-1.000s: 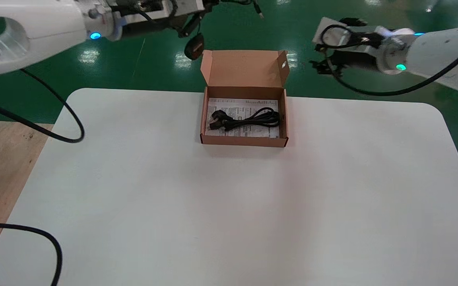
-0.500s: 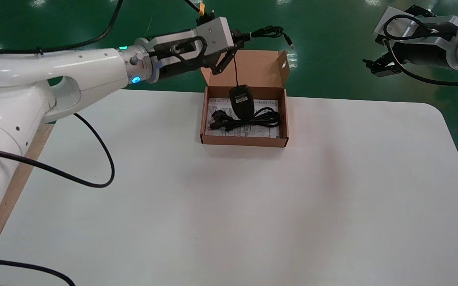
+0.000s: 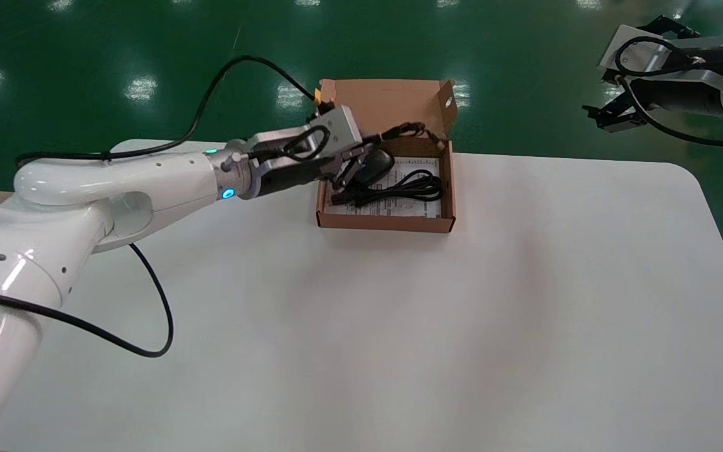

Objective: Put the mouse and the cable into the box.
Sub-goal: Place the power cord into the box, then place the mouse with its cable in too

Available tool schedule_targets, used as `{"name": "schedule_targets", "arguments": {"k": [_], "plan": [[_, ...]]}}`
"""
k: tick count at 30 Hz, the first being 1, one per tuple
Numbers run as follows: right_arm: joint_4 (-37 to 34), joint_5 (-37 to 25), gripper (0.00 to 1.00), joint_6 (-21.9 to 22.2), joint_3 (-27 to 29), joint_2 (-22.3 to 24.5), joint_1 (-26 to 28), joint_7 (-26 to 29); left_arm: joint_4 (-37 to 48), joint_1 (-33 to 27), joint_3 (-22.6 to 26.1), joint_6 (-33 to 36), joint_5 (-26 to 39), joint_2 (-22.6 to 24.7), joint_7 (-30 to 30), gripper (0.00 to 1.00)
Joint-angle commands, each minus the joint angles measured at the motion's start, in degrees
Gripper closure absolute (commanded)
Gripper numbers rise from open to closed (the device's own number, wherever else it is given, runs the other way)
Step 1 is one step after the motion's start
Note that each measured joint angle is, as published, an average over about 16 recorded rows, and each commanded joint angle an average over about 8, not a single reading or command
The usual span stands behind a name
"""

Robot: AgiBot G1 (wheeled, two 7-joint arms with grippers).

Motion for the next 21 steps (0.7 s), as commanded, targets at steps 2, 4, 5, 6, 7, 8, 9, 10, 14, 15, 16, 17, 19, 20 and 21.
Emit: {"name": "schedule_targets", "arguments": {"k": [2,4,5,6,7,8,9,10,14,15,16,17,19,20,21], "plan": [[-0.07,-0.01,0.00,-1.05,0.00,0.53,0.47,-0.40,-0.44,0.04,2.50,0.08,1.41,-0.11,-1.19,1.00],[-0.07,-0.12,0.00,-2.07,-0.08,1.05,0.99,-0.67,-0.50,-0.02,3.72,-0.22,1.98,-0.12,-2.08,0.96],[-0.06,-0.20,0.00,-2.62,-0.14,1.31,1.23,-0.83,-0.52,-0.07,4.26,-0.45,2.17,-0.13,-2.60,0.83],[-0.06,-0.29,0.00,-3.17,-0.20,1.56,1.45,-0.99,-0.53,-0.11,4.74,-0.71,2.32,-0.13,-3.12,0.71],[-0.06,-0.38,0.00,-3.73,-0.27,1.80,1.64,-1.15,-0.57,-0.16,5.19,-0.97,2.41,-0.13,-3.68,0.58],[-0.06,-0.46,0.00,-4.30,-0.33,2.01,1.79,-1.30,-0.65,-0.21,5.63,-1.24,2.48,-0.12,-4.23,0.46],[-0.07,-0.54,0.00,-4.85,-0.38,2.18,1.89,-1.44,-0.74,-0.25,6.05,-1.47,2.54,-0.12,-4.74,0.33],[-0.06,-0.60,0.00,-5.44,-0.43,2.32,1.95,-1.57,-0.87,-0.30,6.47,-1.70,2.58,-0.12,-5.25,0.21],[-0.06,-0.44,0.00,-7.91,-0.34,2.59,1.91,-1.80,-1.57,-0.47,7.98,-2.43,2.54,-0.14,-6.93,0.00],[-0.06,-0.34,0.00,-8.43,-0.28,2.61,1.87,-1.81,-1.72,-0.49,8.26,-2.55,2.51,-0.15,-7.22,0.00],[-0.07,-0.24,0.00,-8.98,-0.21,2.65,1.85,-1.79,-1.87,-0.49,8.58,-2.69,2.49,-0.15,-7.51,0.00],[-0.08,-0.10,0.00,-9.52,-0.11,2.69,1.82,-1.76,-2.02,-0.49,8.90,-2.83,2.45,-0.15,-7.78,0.00],[-0.16,0.21,0.00,-10.32,0.10,2.77,1.76,-1.65,-2.24,-0.49,9.40,-3.04,2.40,-0.16,-8.14,0.00],[-0.18,0.30,0.00,-10.47,0.16,2.77,1.73,-1.61,-2.28,-0.49,9.48,-3.08,2.38,-0.16,-8.22,0.00],[-0.21,0.37,0.00,-10.65,0.22,2.80,1.73,-1.58,-2.37,-0.47,9.60,-3.11,2.35,-0.18,-8.31,0.00]]}}
